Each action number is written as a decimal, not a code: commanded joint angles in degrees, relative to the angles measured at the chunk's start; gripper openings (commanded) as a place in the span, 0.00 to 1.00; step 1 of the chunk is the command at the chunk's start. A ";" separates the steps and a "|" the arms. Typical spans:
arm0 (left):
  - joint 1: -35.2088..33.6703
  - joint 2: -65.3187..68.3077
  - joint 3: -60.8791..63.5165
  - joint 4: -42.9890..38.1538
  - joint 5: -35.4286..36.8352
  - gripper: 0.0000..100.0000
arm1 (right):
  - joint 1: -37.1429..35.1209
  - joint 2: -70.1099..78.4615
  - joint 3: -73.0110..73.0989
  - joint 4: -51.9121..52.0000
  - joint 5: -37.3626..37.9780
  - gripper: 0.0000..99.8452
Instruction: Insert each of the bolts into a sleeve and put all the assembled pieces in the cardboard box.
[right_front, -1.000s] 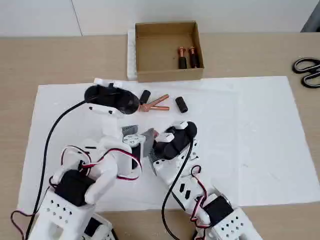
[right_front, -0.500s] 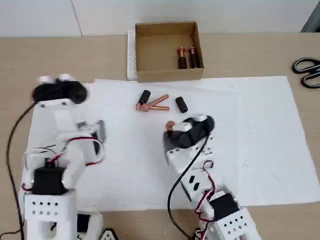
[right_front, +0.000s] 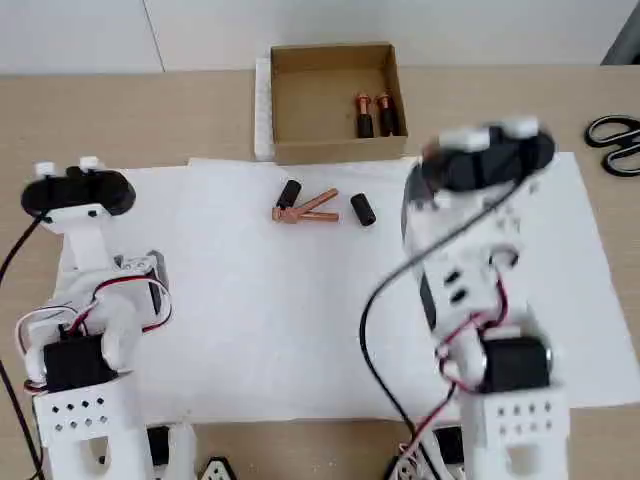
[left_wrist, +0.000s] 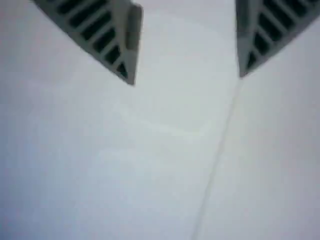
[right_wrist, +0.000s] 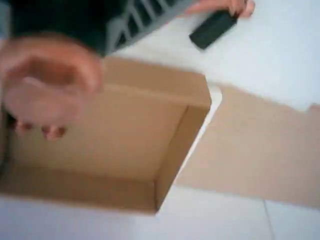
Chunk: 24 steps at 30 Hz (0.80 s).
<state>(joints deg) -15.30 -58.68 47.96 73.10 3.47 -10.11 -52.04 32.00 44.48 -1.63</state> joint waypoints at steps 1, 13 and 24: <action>-0.53 -0.79 1.98 0.09 -0.44 0.12 | 0.31 17.89 -19.87 -0.04 0.53 0.00; -0.35 -0.79 5.32 -0.88 -0.44 0.12 | -0.40 69.49 -69.63 -0.22 0.35 0.00; -0.35 -0.79 5.41 -0.62 -0.18 0.12 | -3.47 105.98 -104.62 -0.13 0.35 0.00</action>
<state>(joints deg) -15.65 -58.68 53.32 73.01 3.38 -13.36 49.58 -61.27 44.48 -1.63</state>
